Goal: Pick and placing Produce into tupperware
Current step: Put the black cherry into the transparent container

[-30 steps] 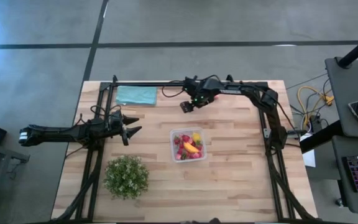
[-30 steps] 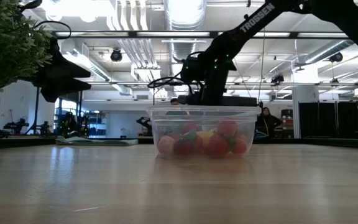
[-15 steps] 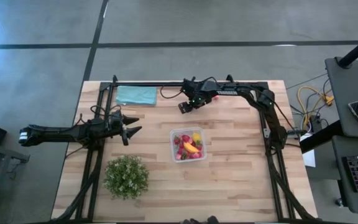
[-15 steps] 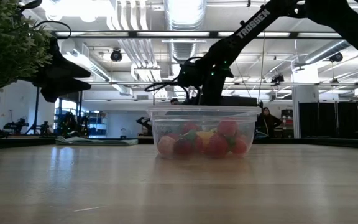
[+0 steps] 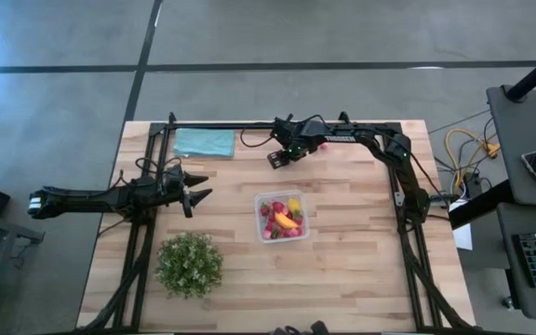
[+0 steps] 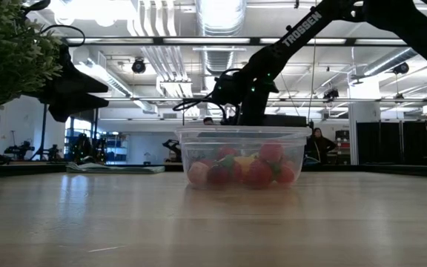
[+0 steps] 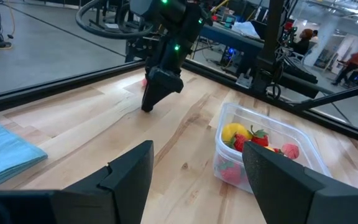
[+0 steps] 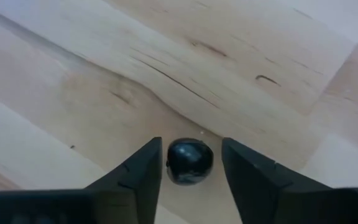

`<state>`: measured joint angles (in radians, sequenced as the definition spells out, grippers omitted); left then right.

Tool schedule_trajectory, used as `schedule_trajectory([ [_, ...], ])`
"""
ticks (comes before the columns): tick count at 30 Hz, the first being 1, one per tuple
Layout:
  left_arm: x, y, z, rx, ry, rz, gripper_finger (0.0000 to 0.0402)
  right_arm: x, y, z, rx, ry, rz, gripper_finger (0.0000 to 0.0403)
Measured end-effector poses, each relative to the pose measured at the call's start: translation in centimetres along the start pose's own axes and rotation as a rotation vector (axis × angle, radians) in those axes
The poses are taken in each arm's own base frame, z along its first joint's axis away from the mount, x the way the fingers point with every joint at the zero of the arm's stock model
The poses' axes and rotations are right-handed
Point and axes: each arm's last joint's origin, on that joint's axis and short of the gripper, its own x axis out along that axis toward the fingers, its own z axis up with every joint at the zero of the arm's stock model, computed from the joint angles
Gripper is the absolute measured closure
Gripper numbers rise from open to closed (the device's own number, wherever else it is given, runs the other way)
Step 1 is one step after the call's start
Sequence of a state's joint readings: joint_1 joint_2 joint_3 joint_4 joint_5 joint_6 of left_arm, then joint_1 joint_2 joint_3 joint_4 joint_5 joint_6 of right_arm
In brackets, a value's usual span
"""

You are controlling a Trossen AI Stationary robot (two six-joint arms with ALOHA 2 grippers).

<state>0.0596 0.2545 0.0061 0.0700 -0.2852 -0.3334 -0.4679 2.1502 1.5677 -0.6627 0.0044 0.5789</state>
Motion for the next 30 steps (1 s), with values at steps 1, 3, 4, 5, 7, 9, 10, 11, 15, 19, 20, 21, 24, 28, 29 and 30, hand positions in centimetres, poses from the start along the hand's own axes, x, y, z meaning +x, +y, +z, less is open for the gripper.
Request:
schedule_trajectory([
  [1, 0.0, 0.0, 0.0, 0.000, 0.000, 0.000, 0.0168, 0.0, 0.0, 0.0, -0.001, 0.002, -0.001, 0.0254],
  [3, 0.0, 0.0, 0.0, 0.000, 0.000, 0.000, 0.0168, 0.0, -0.1, -0.1, -0.004, 0.011, -0.007, 0.0269],
  [4, 0.0, 0.0, 0.0, 0.000, 0.000, 0.000, 0.0168, 0.0, -0.1, -0.1, -0.005, 0.014, -0.009, 0.0276],
  [5, 0.0, 0.0, 0.0, 0.000, 0.000, 0.000, 0.0168, 0.0, -0.1, -0.1, -0.005, 0.013, -0.009, 0.0283],
  [7, 0.0, 0.0, 0.0, 0.000, 0.000, 0.000, 0.0168, 0.0, -0.1, -0.1, -0.005, 0.013, -0.008, 0.0294],
  [9, 0.0, 0.0, 0.0, 0.000, 0.000, 0.000, 0.0169, 0.0, -0.1, -0.1, -0.008, 0.013, -0.008, 0.0302],
  [10, 0.0, 0.0, 0.0, 0.000, 0.000, 0.000, 0.0168, 0.0, -0.1, -0.1, -0.008, 0.013, -0.008, 0.0304],
  [11, 0.0, 0.0, 0.0, 0.000, 0.000, 0.000, 0.0169, 0.0, -0.1, -0.1, -0.008, 0.014, -0.007, 0.0305],
  [15, 0.0, 0.0, 0.0, 0.000, -0.001, -0.001, 0.0169, -0.4, 0.1, -0.2, -0.009, 0.025, 0.023, 0.0299],
  [19, 0.0, 0.0, 0.0, 0.000, -0.001, -0.001, 0.0168, -3.3, 1.1, -0.3, -0.046, -0.010, 0.102, 0.0295],
  [20, 0.0, 0.0, 0.0, 0.000, -0.001, 0.000, 0.0169, -4.4, 1.6, -0.4, -0.071, -0.028, 0.129, 0.0295],
  [21, 0.0, 0.0, 0.0, 0.000, -0.001, -0.001, 0.0168, -5.7, 2.1, -0.6, -0.103, -0.045, 0.168, 0.0296],
  [24, 0.0, 0.0, 0.0, 0.000, -0.002, 0.000, 0.0168, -9.8, 3.7, -1.6, -0.220, -0.048, 0.345, 0.0297],
  [28, 0.0, 0.0, 0.0, -0.001, -0.001, -0.001, 0.0168, -14.1, 5.2, -3.9, -0.287, -0.007, 0.483, 0.0292],
  [29, 0.0, 0.0, 0.0, 0.000, -0.001, -0.001, 0.0168, -14.5, 5.5, -4.6, -0.293, 0.005, 0.476, 0.0291],
  [30, 0.0, 0.0, 0.0, 0.000, -0.001, 0.000, 0.0168, -14.9, 5.8, -5.2, -0.289, 0.019, 0.462, 0.0290],
])
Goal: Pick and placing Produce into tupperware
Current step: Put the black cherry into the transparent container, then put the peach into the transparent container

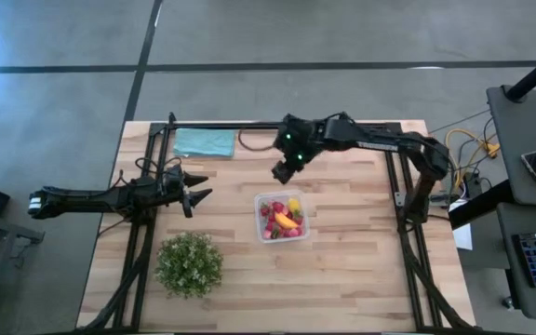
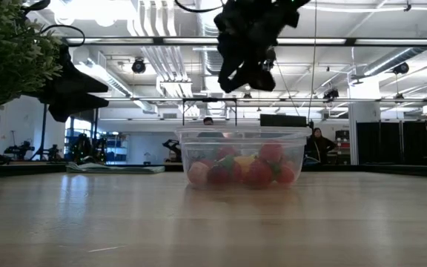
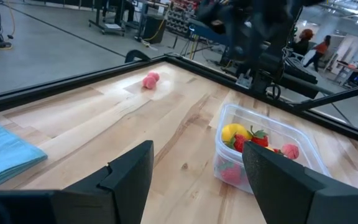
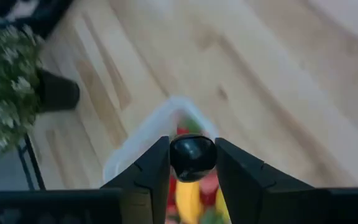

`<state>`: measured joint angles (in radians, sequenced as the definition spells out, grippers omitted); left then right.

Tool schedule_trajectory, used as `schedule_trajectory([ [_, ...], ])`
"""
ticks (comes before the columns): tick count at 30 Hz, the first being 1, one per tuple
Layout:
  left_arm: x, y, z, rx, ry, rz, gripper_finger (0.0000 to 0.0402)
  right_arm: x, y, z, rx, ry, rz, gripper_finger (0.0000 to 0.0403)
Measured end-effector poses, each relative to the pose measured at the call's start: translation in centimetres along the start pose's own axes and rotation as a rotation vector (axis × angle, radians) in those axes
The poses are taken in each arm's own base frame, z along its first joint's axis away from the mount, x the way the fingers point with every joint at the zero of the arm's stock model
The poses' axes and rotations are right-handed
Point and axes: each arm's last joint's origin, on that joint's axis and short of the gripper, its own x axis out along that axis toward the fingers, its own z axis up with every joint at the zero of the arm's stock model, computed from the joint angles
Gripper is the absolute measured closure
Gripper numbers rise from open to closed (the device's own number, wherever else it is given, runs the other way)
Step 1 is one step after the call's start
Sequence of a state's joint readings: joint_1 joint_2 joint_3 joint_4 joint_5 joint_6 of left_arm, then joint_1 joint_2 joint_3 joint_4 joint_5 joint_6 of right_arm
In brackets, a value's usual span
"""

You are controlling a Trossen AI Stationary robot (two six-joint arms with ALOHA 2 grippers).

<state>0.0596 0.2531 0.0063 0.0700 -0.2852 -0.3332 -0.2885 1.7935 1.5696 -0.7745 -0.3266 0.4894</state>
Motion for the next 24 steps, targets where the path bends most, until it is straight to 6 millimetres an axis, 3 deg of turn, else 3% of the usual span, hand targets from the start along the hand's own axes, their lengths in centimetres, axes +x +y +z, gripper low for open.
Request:
schedule_trajectory([
  [4, 0.0, 0.0, 0.0, 0.000, 0.000, 0.000, 0.0168, 1.2, 1.6, -2.0, 0.037, 0.099, -0.032, 0.0291],
  [9, 0.0, 0.0, 0.0, 0.000, 0.000, 0.000, 0.0168, 5.0, 3.4, -4.3, 0.031, 0.219, -0.060, 0.0288],
  [14, 0.0, 0.0, 0.0, 0.000, 0.000, 0.000, 0.0168, 8.0, 3.7, -5.8, 0.056, 0.191, -0.266, 0.0270],
  [20, 0.0, 0.0, 0.0, 0.000, 0.001, 0.001, 0.0168, 8.0, 3.8, -6.0, 0.075, 0.153, -0.325, 0.0214],
  [24, 0.0, 0.0, 0.0, 0.000, 0.001, 0.000, 0.0169, 6.4, 3.6, -5.3, 0.125, 0.075, -0.361, 0.0176],
])
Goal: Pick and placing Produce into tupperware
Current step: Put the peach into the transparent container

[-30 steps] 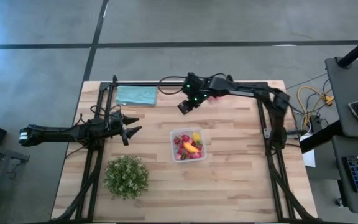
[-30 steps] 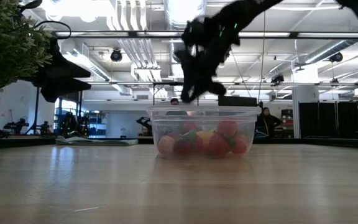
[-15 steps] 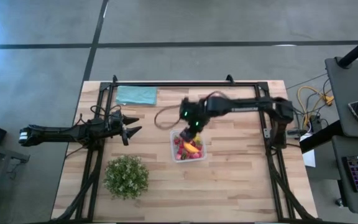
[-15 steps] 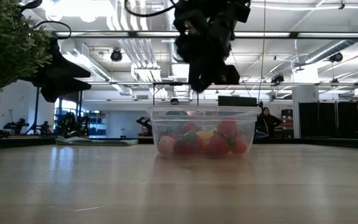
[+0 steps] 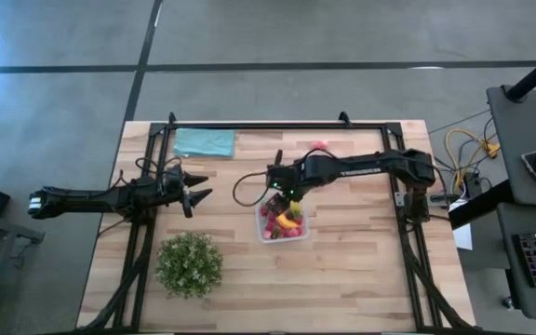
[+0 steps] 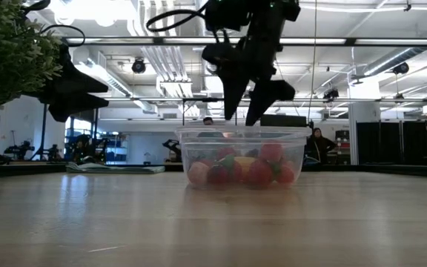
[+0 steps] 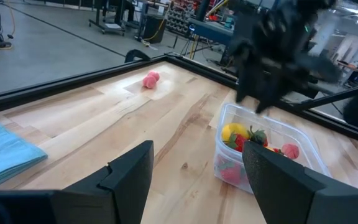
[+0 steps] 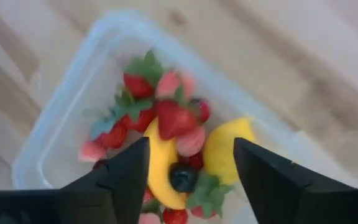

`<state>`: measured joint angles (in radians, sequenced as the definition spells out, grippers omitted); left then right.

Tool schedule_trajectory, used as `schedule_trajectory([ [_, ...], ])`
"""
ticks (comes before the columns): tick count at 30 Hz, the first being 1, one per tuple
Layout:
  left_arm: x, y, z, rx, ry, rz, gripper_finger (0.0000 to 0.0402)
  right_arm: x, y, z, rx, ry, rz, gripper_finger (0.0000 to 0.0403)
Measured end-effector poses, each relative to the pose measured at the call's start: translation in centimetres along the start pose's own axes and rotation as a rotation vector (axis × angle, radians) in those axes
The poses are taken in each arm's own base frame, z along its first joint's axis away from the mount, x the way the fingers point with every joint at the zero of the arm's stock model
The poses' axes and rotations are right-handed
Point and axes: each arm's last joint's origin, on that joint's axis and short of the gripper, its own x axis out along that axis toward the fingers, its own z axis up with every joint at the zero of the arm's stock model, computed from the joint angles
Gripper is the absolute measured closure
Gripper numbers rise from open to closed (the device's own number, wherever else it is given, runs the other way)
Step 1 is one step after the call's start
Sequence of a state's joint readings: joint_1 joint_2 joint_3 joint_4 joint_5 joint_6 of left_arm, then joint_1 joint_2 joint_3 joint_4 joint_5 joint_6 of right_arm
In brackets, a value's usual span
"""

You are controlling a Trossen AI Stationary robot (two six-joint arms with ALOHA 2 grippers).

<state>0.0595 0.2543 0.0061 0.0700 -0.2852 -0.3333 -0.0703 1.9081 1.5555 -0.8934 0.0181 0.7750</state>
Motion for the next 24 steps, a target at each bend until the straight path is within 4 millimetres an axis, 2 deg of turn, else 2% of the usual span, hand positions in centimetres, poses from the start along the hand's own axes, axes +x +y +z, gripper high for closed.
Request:
schedule_trajectory([
  [3, 0.0, 0.0, 0.0, 0.000, 0.000, 0.000, 0.0168, -1.4, -1.5, 1.3, 0.080, -0.042, -0.009, 0.0158],
  [6, 0.0, 0.0, 0.0, 0.000, 0.000, 0.000, 0.0168, -2.6, -3.9, 2.7, 0.136, -0.068, -0.075, 0.0149],
  [12, 0.0, 0.0, 0.0, 0.000, -0.001, 0.000, 0.0169, -4.4, -11.3, 5.2, 0.271, -0.094, -0.361, 0.0152],
  [17, 0.0, 0.0, 0.0, 0.000, 0.000, 0.000, 0.0169, -3.2, -16.5, 6.8, 0.332, 0.020, -0.362, 0.0162],
  [24, 0.0, 0.0, 0.0, 0.000, 0.000, 0.000, 0.0168, -0.9, -21.7, 8.3, 0.383, 0.097, -0.410, 0.0173],
])
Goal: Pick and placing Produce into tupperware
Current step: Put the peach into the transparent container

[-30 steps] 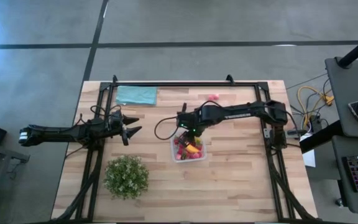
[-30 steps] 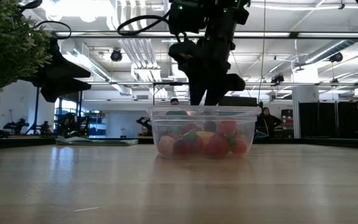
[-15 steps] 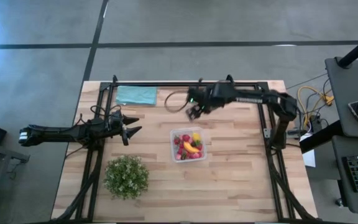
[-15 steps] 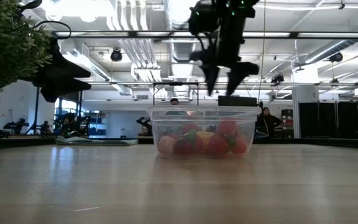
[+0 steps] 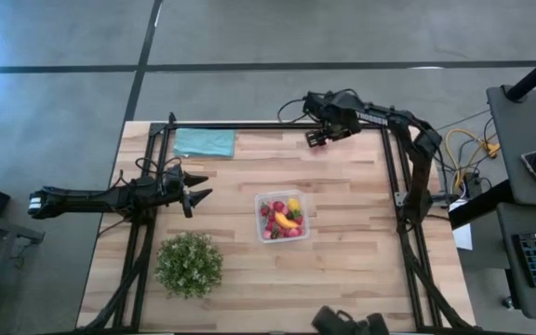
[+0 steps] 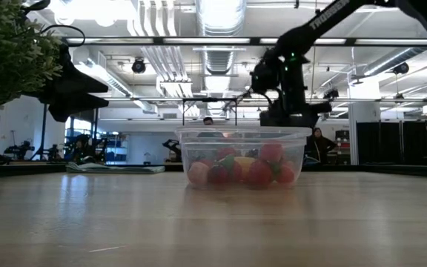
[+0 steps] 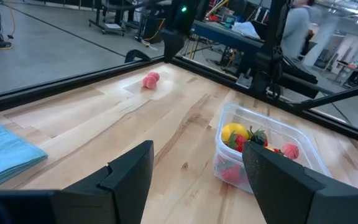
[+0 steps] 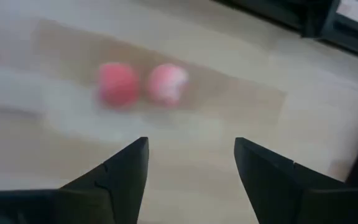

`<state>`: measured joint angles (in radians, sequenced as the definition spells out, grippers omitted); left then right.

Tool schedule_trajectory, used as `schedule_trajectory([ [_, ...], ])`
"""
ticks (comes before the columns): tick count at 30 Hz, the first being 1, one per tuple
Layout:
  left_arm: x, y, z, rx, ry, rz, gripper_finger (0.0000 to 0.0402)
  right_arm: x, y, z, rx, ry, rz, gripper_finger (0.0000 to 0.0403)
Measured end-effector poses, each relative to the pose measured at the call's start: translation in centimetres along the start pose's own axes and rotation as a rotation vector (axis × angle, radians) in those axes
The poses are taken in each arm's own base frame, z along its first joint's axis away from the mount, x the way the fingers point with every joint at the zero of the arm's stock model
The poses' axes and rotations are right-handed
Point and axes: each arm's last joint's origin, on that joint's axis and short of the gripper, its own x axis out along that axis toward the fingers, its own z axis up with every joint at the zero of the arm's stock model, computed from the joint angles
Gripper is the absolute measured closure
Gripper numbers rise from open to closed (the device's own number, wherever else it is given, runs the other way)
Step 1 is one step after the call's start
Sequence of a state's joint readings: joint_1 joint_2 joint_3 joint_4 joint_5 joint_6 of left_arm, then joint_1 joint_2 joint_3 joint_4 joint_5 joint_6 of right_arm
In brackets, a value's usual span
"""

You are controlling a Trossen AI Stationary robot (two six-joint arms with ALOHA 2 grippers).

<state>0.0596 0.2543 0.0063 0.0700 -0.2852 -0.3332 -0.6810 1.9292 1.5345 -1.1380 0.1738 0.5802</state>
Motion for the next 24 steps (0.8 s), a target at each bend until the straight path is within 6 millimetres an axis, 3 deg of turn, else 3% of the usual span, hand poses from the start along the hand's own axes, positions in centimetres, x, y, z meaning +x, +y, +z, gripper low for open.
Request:
schedule_trajectory([
  [9, 0.0, 0.0, 0.0, 0.000, 0.000, 0.000, 0.0168, 3.8, -0.7, 1.9, -0.023, 0.087, 0.053, 0.0177],
  [24, 0.0, 0.0, 0.0, 0.000, 0.000, 0.000, 0.0169, 4.4, -0.9, 3.4, -0.006, 0.002, 0.102, 0.0177],
])
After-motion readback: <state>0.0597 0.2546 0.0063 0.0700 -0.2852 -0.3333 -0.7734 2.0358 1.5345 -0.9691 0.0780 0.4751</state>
